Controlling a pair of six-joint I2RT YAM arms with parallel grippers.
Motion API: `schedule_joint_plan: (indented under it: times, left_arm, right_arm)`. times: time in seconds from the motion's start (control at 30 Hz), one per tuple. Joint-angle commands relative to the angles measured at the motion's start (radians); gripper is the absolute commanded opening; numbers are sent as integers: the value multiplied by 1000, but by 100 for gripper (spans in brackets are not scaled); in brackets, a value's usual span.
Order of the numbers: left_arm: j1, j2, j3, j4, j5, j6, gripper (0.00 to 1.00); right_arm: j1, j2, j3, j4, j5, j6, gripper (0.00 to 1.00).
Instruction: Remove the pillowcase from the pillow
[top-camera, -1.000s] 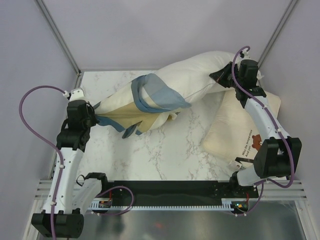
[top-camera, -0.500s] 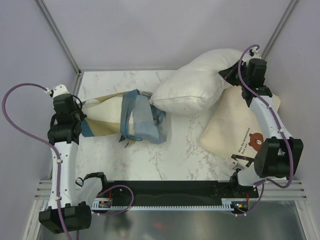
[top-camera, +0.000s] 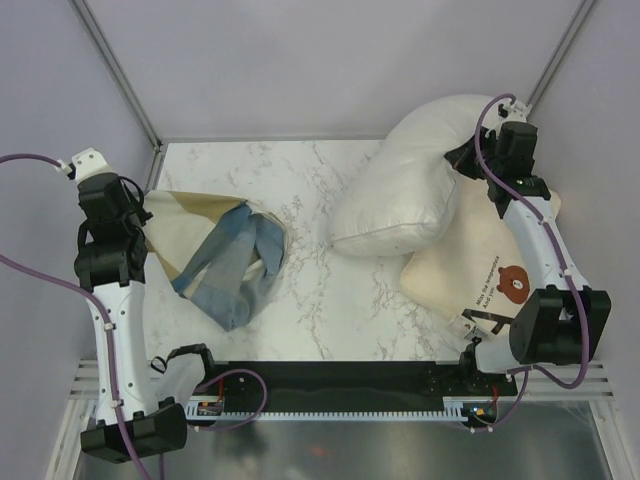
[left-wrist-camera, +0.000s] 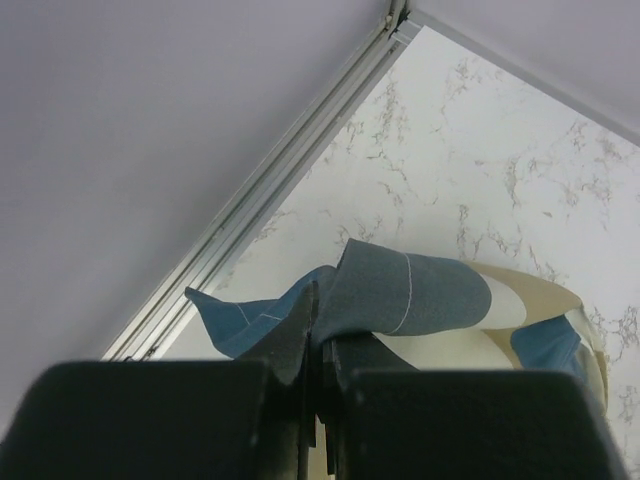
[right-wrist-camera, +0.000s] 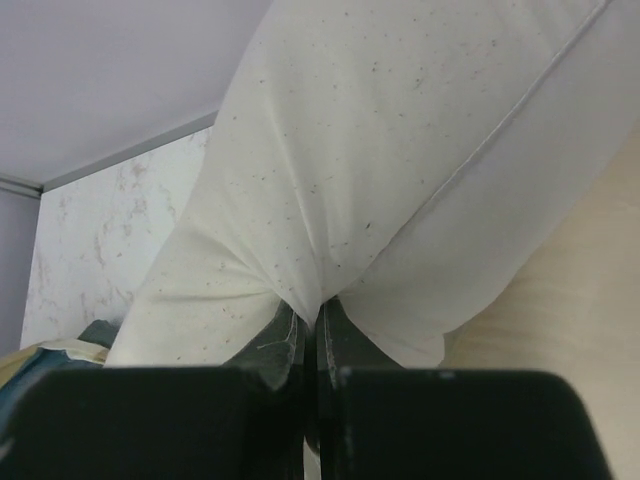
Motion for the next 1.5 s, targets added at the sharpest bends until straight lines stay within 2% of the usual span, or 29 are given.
schedule_joint_plan:
  times: [0.0, 0.07, 0.1, 0.13, 0.17, 0.2, 0.23, 0.3, 0.33, 0.57, 0.87, 1.47]
  left_arm:
    - [7, -6, 41, 9, 9, 42, 2]
    - [7, -22, 33, 14, 29, 47, 11]
    - [7, -29, 30, 15, 37, 51, 19]
    - [7, -35, 27, 17, 55, 54, 47]
    - [6, -52, 27, 18, 63, 62, 67]
    - [6, -58, 27, 17, 69, 62, 92]
    - [6, -66, 27, 18, 83, 64, 99]
    - [6, -83, 27, 18, 103, 64, 100]
    - [6, -89, 29, 17, 133, 62, 100]
    - [1, -149, 15, 27, 251, 59, 100]
    - [-17, -186, 6, 38, 282, 56, 100]
    - [-56, -190, 4, 38, 248, 90, 100]
  right_arm:
    - [-12, -140, 1, 86, 79, -63, 0]
    - [-10, -169, -44, 63, 99, -85, 1]
    - [-10, -175, -62, 54, 105, -91, 10]
    - [-12, -183, -65, 42, 106, -103, 21]
    - [-12, -193, -65, 10, 106, -109, 36]
    - [-11, -198, -59, -9, 109, -115, 65]
    - [-10, -207, -56, -26, 118, -118, 74]
    - [-12, -245, -56, -63, 124, -134, 86]
    - [-11, -261, -58, -75, 128, -140, 98]
    - [-11, -449, -84, -165, 122, -184, 98]
    - [-11, -607, -188, -198, 92, -203, 98]
    - [-12, -606, -173, -225, 90, -218, 98]
